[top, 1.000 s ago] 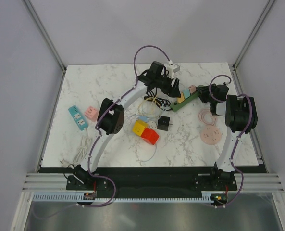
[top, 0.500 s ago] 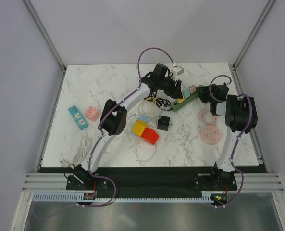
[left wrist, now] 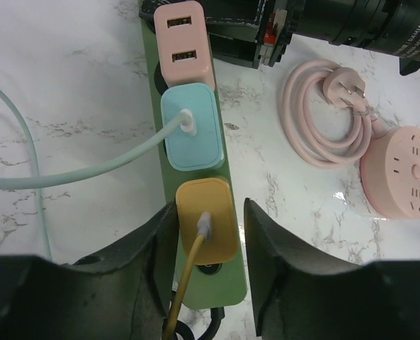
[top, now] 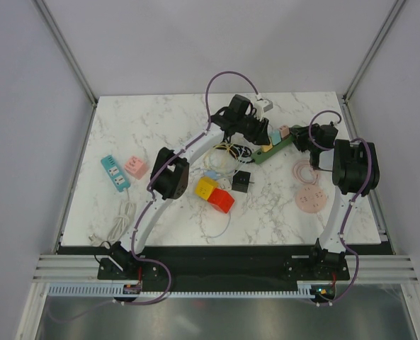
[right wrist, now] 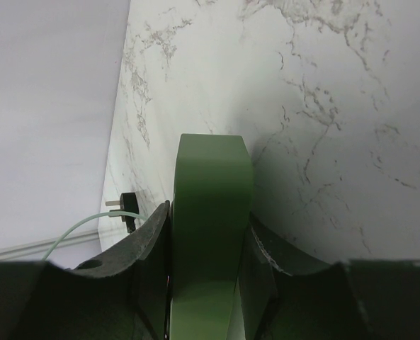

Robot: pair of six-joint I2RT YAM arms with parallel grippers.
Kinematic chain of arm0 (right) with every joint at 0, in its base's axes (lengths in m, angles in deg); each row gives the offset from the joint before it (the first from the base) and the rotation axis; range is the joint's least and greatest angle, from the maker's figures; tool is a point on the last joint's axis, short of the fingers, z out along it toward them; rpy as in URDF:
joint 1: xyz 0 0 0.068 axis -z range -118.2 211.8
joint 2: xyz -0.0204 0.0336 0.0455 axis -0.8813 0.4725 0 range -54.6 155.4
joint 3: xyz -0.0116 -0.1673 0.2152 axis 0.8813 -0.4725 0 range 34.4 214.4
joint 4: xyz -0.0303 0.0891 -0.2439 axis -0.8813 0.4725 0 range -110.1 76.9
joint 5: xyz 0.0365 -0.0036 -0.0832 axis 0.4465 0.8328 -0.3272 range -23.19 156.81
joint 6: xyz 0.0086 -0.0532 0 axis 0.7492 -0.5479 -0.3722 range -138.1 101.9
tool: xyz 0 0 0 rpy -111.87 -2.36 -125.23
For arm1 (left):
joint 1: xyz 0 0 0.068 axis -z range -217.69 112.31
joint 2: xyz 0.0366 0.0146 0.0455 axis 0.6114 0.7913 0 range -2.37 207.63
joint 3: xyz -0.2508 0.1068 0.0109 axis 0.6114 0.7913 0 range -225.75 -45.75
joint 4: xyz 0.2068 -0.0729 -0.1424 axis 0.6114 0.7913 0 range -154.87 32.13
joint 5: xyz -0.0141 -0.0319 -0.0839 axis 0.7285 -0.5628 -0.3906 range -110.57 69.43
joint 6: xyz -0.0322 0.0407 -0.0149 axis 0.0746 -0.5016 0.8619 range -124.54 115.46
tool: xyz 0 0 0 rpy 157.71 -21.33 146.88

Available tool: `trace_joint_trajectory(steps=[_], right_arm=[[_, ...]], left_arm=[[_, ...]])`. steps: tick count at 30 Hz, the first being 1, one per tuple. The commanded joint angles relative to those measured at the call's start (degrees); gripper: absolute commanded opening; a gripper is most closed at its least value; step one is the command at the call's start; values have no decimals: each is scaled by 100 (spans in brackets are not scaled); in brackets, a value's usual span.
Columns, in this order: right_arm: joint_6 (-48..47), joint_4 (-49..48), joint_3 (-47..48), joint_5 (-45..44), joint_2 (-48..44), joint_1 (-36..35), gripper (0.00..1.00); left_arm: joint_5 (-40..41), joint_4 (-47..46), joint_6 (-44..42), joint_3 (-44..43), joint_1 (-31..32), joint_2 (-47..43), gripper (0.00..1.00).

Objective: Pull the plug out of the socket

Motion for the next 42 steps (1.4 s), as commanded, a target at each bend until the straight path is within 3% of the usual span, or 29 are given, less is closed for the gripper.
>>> trace_joint_trajectory(steps=[1,5,12,14,15,19,23,24,26,27,30,32,34,35,36,40,42], right_arm=[[-532,-223,107,-14,86,10,0],[-506,-240,99,-14,78,10,0],[-436,-372,90,-22,51,-16,0],[-436,-372,99,-22,60,-25,0],[-436,-381,99,-22,60,-34,0],[-497,-337,99,-49,43,-60,0],[-795,-56,2,-417,-133,-86,0],[-1031,66,-24,-557,-203,-104,0],[-1235,208,-42,-813,-370,-113,0],[-1331,217,-42,-848,-397,-113,0],[-1341,226,2,-814,-336,-122,0],[-1262,199,2,-761,-248,-122,0],[-1262,252,37,-761,-230,-122,0],[-1271,269,37,-787,-239,-113,0],[-1279,270,28,-796,-248,-113,0],[-1253,287,2,-840,-239,-87,0],[-1218,252,-15,-822,-204,-69,0]], left_arm=[[-41,9,-41,-307,96,144,46],[-102,27,-6,-377,114,232,44],[-252,132,-41,-527,122,364,50],[-243,132,-50,-545,122,364,45],[-173,132,-50,-545,114,364,32],[169,-16,20,-414,61,154,2],[258,-1138,511,744,-9,-583,2],[180,-1960,887,1470,-18,-985,2],[-83,-2966,1354,2081,-97,-1261,2],[-433,-3893,1878,2492,-158,-1393,2],[-630,-4753,2410,2865,-211,-1508,2],[-228,-4204,1957,2892,-81,-1692,2],[1412,-2891,168,2673,400,-1815,2],[1801,-2656,-605,2524,517,-1746,2],[1874,-2550,-656,2366,570,-1711,2],[490,-3118,474,2575,116,-1666,2],[-326,-4091,1537,2942,-201,-1701,2]])
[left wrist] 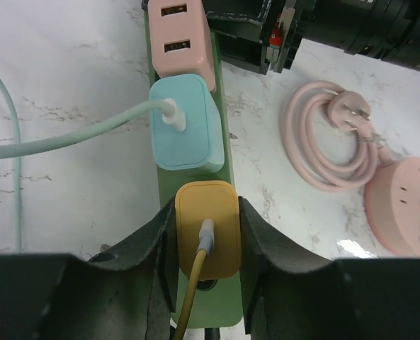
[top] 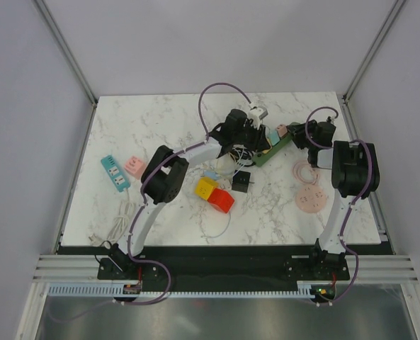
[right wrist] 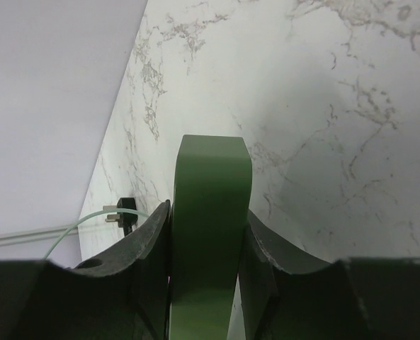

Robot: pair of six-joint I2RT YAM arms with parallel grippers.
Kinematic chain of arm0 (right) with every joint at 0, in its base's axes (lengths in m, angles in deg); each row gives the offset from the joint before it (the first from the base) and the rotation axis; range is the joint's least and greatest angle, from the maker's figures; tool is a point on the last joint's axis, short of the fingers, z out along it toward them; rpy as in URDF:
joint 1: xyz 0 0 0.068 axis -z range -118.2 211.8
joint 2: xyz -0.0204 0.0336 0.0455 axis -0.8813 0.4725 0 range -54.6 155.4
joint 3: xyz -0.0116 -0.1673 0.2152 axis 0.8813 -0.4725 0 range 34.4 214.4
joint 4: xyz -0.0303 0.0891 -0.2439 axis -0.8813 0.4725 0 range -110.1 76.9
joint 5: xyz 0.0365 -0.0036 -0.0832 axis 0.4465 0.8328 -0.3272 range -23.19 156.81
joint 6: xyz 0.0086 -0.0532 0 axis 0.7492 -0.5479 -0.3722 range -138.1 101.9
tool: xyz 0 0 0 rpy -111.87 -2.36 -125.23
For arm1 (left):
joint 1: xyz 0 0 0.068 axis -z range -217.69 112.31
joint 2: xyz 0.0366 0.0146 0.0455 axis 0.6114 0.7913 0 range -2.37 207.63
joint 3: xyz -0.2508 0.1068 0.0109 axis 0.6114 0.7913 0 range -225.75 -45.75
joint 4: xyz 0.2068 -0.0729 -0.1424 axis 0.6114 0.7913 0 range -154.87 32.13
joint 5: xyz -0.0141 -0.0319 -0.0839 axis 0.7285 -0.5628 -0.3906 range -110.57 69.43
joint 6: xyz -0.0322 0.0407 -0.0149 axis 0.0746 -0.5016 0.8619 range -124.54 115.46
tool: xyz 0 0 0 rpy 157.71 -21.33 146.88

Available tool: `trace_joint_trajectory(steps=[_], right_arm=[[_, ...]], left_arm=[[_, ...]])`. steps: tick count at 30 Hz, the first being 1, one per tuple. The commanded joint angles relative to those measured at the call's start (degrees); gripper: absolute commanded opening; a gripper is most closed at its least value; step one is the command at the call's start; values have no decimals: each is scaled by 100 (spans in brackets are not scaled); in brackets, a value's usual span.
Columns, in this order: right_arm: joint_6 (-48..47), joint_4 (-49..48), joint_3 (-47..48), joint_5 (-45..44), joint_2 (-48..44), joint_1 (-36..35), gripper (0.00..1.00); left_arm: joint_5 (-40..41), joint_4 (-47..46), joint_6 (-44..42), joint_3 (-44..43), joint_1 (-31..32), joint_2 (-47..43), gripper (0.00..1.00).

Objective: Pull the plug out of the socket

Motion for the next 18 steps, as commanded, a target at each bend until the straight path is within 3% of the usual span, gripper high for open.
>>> trace_joint_trajectory(steps=[1,2,3,5,6,8,9,15,18], right_arm=[[-691,51,-16,-542,96,64,0],[-674,42,-24,-542,96,65,0],[-656,33,-24,-542,87,73,0],[-647,33,-33,-534,87,82,0],[-647,42,-33,-542,87,73,0],[-647,51,-24,-542,87,82,0],[-647,51,-24,-542,87,73,0],[-638,138,46,-490,148,108,0],[-586,121,125,-437,236,108,0]], left_arm=[[-1617,-1842,1272,284,-576,-543,2],[-1837,-2769,2164,512,-681,-517,2],[-2013,-2995,2478,575,-822,-430,2],[-1744,-2623,1905,541,-797,-498,2],[-977,-1506,1352,445,-710,-595,2],[-33,-593,-138,51,-297,-736,2],[311,-311,-330,22,-165,-797,2],[-64,-678,-375,593,-217,-1289,2],[242,-581,-507,935,-252,-1728,2]])
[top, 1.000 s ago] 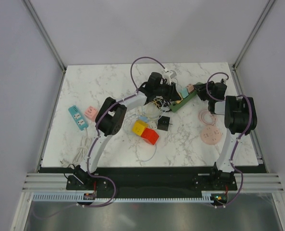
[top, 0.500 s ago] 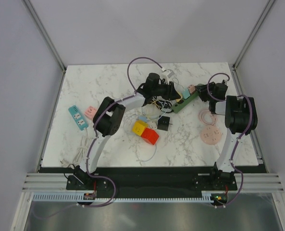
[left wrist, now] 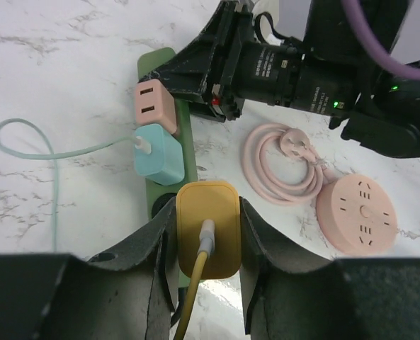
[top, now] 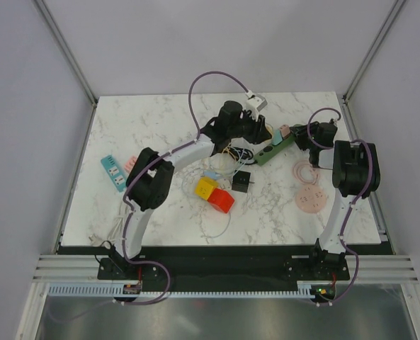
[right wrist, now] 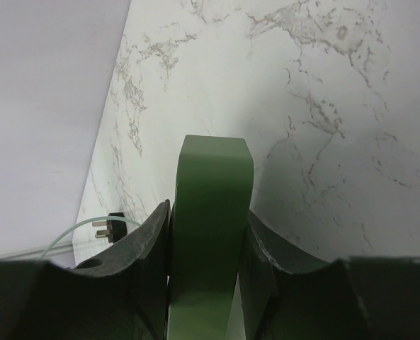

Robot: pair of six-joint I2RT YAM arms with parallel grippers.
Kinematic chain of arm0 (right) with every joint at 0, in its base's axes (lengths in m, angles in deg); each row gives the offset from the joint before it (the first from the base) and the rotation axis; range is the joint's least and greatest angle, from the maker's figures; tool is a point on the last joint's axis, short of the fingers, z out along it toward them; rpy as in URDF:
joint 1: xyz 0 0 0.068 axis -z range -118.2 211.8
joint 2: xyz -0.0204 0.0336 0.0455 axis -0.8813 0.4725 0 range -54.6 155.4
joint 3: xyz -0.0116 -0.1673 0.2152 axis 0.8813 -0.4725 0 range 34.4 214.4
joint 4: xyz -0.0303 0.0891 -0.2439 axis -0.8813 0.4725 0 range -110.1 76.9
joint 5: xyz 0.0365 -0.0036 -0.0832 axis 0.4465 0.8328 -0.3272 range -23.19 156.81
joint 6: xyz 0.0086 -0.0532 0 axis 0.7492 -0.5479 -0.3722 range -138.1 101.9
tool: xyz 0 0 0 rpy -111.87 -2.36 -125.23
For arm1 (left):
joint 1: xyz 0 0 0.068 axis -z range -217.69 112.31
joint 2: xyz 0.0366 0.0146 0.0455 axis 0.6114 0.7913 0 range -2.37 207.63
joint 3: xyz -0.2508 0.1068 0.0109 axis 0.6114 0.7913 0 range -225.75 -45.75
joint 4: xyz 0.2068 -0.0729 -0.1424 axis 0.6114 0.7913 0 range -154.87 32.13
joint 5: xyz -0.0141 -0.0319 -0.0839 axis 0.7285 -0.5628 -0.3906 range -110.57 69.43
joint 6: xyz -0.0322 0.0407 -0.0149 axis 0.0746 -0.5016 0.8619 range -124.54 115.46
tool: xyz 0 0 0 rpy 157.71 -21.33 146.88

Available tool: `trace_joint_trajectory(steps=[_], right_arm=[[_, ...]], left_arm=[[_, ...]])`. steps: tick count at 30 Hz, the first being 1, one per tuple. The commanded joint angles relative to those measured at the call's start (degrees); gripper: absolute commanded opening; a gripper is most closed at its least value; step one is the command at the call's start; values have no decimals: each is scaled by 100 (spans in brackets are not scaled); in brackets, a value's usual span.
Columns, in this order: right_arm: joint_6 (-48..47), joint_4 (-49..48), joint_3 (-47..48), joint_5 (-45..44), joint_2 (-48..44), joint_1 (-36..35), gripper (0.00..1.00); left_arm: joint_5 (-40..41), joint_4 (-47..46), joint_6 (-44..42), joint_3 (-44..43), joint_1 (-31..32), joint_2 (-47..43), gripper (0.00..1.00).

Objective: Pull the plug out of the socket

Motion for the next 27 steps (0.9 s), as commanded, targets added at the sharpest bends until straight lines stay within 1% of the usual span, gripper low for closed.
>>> trace_joint_trajectory(steps=[1,7,8,10,11,12,14,17,19,22,25,27], right_arm=[[-619,14,140,-221,210,56,0],[-548,76,158,-264,210,65,0],[-557,84,141,-273,175,65,0],[-609,85,97,-256,131,74,0],[-627,93,88,-247,105,82,0],[-653,93,79,-203,70,82,0],[-697,137,105,-142,43,82,0],[-724,155,105,-54,61,74,0],[-724,146,114,8,87,82,0],[-680,76,140,122,122,100,0],[-680,85,140,131,105,100,0],[-654,32,123,175,105,100,0]], left_arm=[[444,11,-514,289,-182,-846,2],[1112,266,-31,1035,-367,-1663,2],[1427,336,108,1428,-367,-1821,2],[1797,363,285,1939,-367,-2287,2],[2016,355,512,2472,-367,-2436,2],[2384,355,592,2721,-375,-2708,2],[2851,381,716,3274,-384,-2903,2],[3186,714,769,3576,-437,-3123,2],[3188,812,786,3655,-498,-3150,3],[3047,1198,900,3647,-621,-3019,4],[2942,1286,1111,3752,-753,-2939,8],[2836,1278,1173,3787,-841,-2956,23]])
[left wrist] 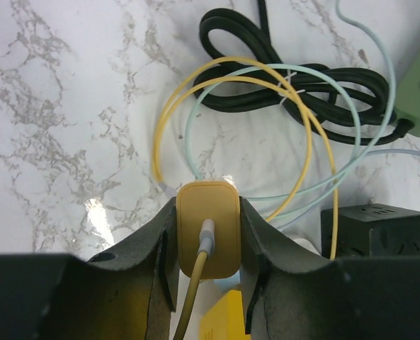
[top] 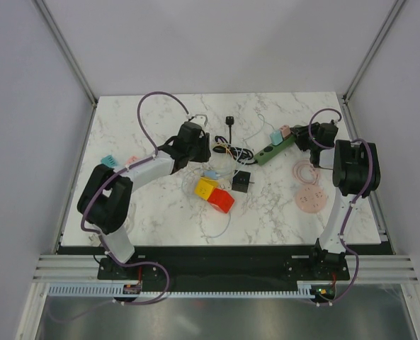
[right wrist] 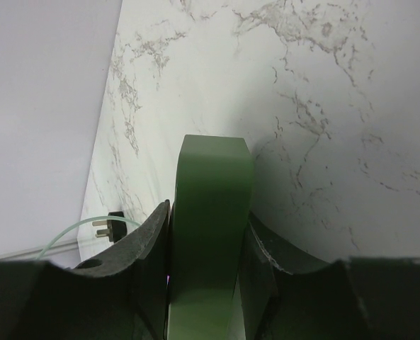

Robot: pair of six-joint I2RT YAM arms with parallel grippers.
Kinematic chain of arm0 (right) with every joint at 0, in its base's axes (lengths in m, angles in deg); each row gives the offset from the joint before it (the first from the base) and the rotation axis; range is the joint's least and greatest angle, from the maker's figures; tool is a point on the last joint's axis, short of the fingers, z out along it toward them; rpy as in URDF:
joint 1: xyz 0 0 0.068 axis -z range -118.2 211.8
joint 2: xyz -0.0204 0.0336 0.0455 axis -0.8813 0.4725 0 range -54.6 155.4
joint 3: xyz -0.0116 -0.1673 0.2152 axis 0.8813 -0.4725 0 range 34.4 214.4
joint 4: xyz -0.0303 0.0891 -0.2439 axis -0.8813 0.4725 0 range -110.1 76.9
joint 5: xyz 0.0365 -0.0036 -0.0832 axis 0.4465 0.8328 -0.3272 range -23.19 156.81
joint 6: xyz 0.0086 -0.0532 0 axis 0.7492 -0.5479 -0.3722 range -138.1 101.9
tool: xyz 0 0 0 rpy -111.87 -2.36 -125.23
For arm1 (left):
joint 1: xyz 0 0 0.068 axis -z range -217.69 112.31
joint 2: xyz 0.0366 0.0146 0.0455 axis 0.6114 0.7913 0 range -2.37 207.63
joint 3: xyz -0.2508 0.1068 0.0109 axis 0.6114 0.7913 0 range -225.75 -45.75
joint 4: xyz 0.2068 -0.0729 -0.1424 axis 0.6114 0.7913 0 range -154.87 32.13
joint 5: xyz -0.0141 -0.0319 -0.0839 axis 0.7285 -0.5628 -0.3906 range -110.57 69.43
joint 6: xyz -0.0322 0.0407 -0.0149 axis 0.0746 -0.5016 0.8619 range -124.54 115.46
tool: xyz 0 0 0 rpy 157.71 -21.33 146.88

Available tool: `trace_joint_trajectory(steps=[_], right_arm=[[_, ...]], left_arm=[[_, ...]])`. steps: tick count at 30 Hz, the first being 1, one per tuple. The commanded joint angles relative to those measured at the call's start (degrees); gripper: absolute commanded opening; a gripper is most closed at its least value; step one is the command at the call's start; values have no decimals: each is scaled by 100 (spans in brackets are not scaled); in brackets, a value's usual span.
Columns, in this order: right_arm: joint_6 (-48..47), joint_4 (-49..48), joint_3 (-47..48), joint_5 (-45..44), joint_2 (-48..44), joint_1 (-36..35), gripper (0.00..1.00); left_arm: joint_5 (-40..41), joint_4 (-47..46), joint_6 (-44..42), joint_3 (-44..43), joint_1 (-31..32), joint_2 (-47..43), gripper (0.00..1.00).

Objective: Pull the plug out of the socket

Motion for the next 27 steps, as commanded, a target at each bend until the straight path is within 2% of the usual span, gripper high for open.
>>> trace_joint_trajectory(steps=[1,2,7,8,10,11,12,13,15,21,24,27], right_arm=[[-752,-86,51,33,19,43,0],[-734,-95,33,59,28,43,0],[-708,-139,-11,77,11,69,0],[-716,-139,-20,86,2,78,0],[-752,-113,-28,60,-16,87,0],[-760,-104,-11,51,-16,78,0],[-778,-95,-2,51,-7,78,0],[-787,-69,7,68,19,78,0],[-787,-60,59,94,63,87,0],[-787,-25,174,147,142,78,0],[-822,36,235,156,134,78,0],[-787,19,235,191,177,78,0]], left_arm=[[14,66,399,43,-120,-102,30],[-29,102,417,8,-155,-76,40],[-390,375,646,-221,-305,118,55],[-355,366,672,-203,-305,100,62],[-337,340,672,-185,-305,65,65],[-381,331,611,-211,-305,56,84],[-390,331,385,-307,-296,30,87],[-381,357,269,-369,-278,4,99],[-381,357,-30,-623,-269,-32,100],[-1925,-336,-663,-1757,-156,520,97],[-2375,-372,-900,-2811,98,1083,90],[-2656,-373,-1164,-3900,275,2014,79]])
